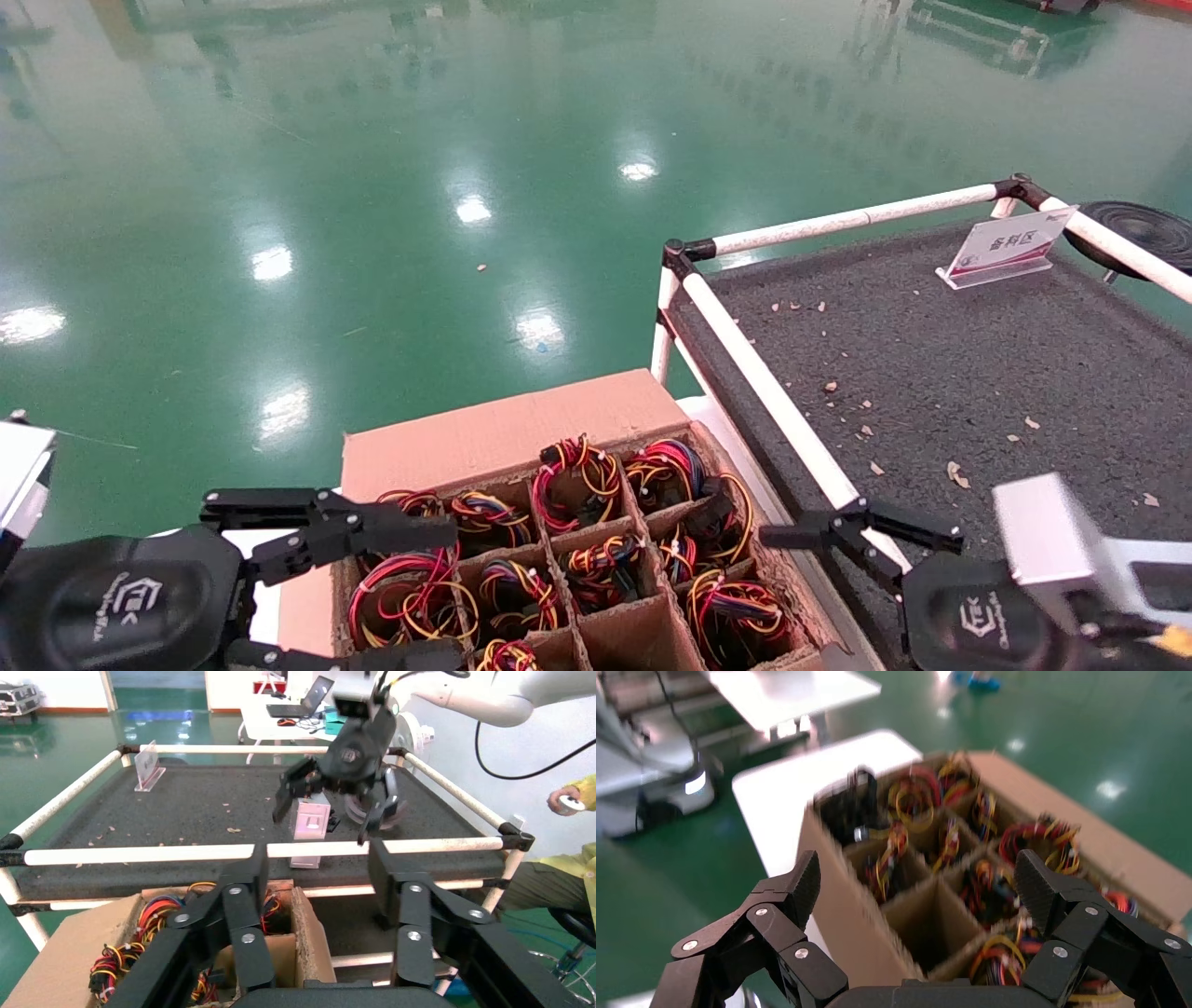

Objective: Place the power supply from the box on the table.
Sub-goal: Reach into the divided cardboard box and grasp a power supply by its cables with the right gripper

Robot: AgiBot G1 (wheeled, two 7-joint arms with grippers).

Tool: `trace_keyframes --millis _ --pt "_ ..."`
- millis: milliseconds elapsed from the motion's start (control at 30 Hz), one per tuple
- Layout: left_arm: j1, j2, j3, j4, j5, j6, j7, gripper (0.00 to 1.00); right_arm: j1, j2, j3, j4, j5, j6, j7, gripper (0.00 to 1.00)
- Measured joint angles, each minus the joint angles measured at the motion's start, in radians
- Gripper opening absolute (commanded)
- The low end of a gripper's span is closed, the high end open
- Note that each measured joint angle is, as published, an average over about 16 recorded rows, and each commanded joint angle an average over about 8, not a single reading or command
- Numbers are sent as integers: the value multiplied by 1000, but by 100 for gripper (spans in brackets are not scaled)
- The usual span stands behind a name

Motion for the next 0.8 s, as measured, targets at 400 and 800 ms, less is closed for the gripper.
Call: trace_keyframes --millis 400,800 --pt "0 0 0 0 0 0 0 100 204 -116 -205 -269 -195 -23 -206 100" --pt "0 0 0 0 0 0 0 100 344 -251 -341 -551 -258 -20 -379 83"
